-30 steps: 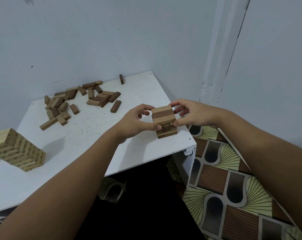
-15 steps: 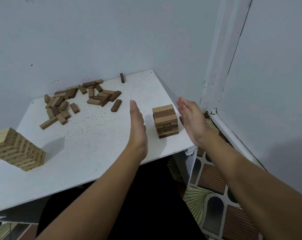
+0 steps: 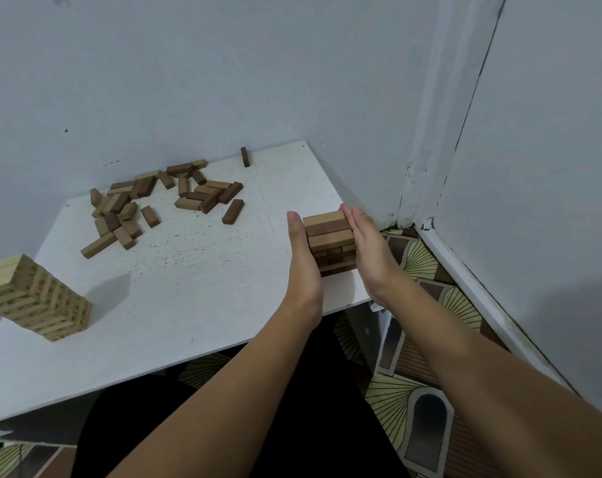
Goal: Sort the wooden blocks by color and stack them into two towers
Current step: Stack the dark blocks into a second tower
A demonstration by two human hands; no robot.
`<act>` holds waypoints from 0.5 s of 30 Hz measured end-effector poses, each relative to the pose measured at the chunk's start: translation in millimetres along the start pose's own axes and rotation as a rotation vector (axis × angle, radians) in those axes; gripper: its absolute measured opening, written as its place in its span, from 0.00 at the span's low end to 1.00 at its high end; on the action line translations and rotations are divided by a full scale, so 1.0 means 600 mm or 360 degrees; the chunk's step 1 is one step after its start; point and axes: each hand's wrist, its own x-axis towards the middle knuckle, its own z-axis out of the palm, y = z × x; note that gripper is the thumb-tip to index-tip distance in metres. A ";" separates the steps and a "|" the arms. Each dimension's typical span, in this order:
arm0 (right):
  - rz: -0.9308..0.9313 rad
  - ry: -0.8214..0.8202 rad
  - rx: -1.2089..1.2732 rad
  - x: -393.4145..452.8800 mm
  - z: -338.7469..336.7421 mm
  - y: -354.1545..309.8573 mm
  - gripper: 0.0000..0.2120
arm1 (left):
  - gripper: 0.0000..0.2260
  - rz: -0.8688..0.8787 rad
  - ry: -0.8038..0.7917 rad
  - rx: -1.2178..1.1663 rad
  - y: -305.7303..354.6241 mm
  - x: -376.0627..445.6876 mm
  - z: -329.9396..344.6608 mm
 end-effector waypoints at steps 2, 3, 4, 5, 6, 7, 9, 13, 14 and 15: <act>-0.0009 0.0003 -0.0009 0.002 -0.001 0.004 0.15 | 0.47 0.0008 -0.0011 0.0005 0.000 -0.001 0.003; -0.0019 0.0008 -0.0027 0.003 -0.002 0.006 0.14 | 0.46 0.0011 -0.0007 0.0010 0.001 -0.002 0.006; -0.0026 0.0005 -0.0045 0.002 -0.002 0.006 0.15 | 0.44 0.0011 0.0003 0.0015 0.002 -0.003 0.009; -0.0032 0.0010 -0.0049 0.001 -0.002 0.007 0.18 | 0.43 0.0009 0.0020 0.0011 0.002 -0.003 0.010; -0.0039 0.0010 -0.0058 -0.001 -0.001 0.006 0.20 | 0.42 -0.0001 0.0033 0.0005 0.001 -0.002 0.011; -0.0033 0.0011 -0.0073 -0.001 -0.002 0.007 0.22 | 0.41 -0.0008 0.0038 0.0000 0.001 -0.002 0.012; -0.0010 0.0000 -0.0095 -0.001 -0.003 0.008 0.23 | 0.39 -0.0011 0.0028 -0.0014 0.001 -0.004 0.012; 0.0006 0.0032 -0.0075 0.001 -0.004 0.008 0.24 | 0.39 -0.0015 0.0019 0.0026 -0.001 -0.004 0.013; 0.0006 0.0040 -0.0053 0.001 -0.004 0.006 0.26 | 0.40 -0.0008 0.0018 0.0041 -0.001 -0.003 0.012; 0.0006 0.0053 -0.0043 0.002 -0.005 0.007 0.28 | 0.42 -0.0006 0.0018 0.0057 -0.004 0.000 0.010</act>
